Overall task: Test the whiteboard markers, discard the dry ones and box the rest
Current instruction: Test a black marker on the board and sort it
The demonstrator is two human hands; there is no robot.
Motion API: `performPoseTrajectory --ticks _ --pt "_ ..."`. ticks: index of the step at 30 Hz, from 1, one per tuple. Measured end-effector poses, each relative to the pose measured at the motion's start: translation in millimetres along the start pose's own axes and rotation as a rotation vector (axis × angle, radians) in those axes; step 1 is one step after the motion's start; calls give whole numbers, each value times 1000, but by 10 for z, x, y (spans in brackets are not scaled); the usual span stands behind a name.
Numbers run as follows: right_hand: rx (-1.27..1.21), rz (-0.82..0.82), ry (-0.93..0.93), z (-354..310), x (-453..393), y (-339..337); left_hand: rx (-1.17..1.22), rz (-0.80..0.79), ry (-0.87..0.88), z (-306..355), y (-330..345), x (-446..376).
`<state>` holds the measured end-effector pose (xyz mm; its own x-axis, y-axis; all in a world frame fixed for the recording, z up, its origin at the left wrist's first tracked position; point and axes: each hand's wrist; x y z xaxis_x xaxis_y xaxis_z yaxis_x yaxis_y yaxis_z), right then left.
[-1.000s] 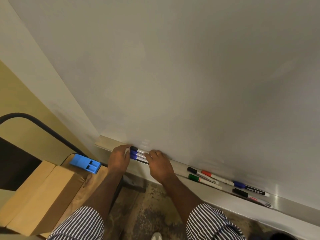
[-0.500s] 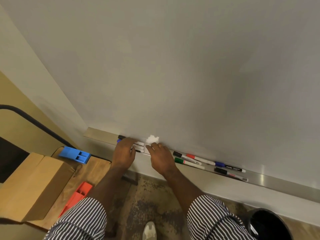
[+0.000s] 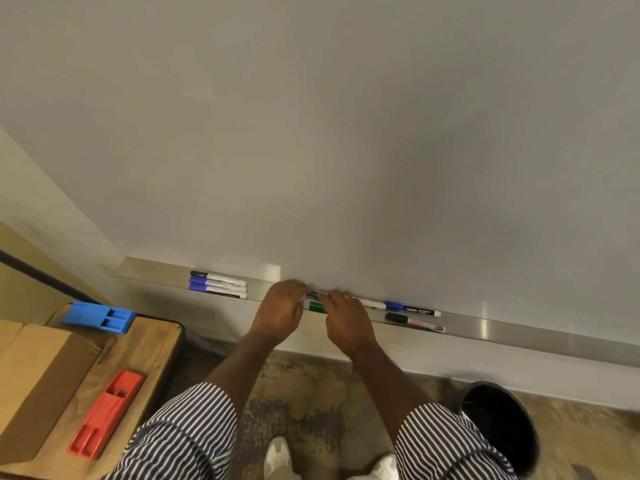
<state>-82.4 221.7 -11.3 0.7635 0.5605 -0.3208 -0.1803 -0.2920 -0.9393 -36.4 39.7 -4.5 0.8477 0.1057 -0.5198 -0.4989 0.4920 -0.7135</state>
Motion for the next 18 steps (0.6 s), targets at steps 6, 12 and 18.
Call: performPoseTrajectory --ticks 6,12,18 --pt "28 -7 108 273 233 -39 -25 -110 -51 89 344 87" --pt "43 -38 201 448 378 4 -186 -147 -173 166 461 193" --pt "-63 -34 280 423 339 54 -71 -133 -312 295 504 234"
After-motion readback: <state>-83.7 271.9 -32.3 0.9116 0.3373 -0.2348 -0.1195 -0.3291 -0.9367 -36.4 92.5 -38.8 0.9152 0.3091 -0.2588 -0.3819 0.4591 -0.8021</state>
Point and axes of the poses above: each hand's wrist, its own x-axis away from the middle knuckle, its own y-axis out of the palm, z = x × y, and after that the axes turned 15 degrees about z, right-handed
